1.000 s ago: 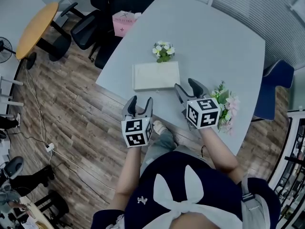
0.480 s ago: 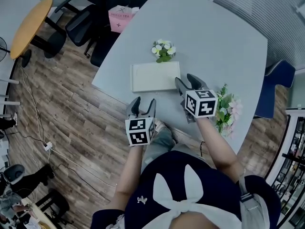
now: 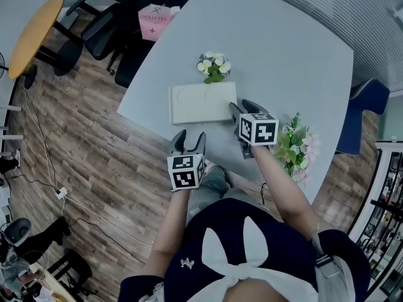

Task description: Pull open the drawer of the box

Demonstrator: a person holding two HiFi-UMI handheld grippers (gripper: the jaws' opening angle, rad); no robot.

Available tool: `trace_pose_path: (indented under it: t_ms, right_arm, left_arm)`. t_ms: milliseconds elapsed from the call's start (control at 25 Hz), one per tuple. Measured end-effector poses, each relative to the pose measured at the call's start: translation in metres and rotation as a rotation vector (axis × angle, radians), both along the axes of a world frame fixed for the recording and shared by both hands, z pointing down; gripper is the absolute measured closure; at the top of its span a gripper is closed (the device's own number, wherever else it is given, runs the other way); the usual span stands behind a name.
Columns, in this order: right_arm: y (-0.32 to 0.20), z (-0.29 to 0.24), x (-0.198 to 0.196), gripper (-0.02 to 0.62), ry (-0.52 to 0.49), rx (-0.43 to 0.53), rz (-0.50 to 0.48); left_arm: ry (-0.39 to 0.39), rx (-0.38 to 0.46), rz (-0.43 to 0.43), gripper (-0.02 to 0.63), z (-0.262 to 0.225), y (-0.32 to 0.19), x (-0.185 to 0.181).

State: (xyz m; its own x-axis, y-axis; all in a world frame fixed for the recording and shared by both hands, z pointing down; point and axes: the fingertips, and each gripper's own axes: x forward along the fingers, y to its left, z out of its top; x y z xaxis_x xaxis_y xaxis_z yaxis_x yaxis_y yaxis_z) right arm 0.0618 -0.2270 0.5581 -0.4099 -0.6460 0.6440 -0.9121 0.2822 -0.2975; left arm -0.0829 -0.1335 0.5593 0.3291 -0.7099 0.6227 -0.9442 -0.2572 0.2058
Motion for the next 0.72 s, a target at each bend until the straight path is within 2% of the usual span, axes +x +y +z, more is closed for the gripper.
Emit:
trace_pose_path:
  t_ms: [280,720]
  right_arm:
    - [-0.006,0.025,0.008,0.477,0.018,-0.058,0.038]
    - [-0.006,0.038,0.006,0.528,-0.014,-0.102,0.055]
  left_arm:
    - [-0.004,-0.03,0.001,0.367,0.013,-0.004,0.0]
    - [0.007,-0.067,-0.014,0.367,0.027,-0.013,0.003]
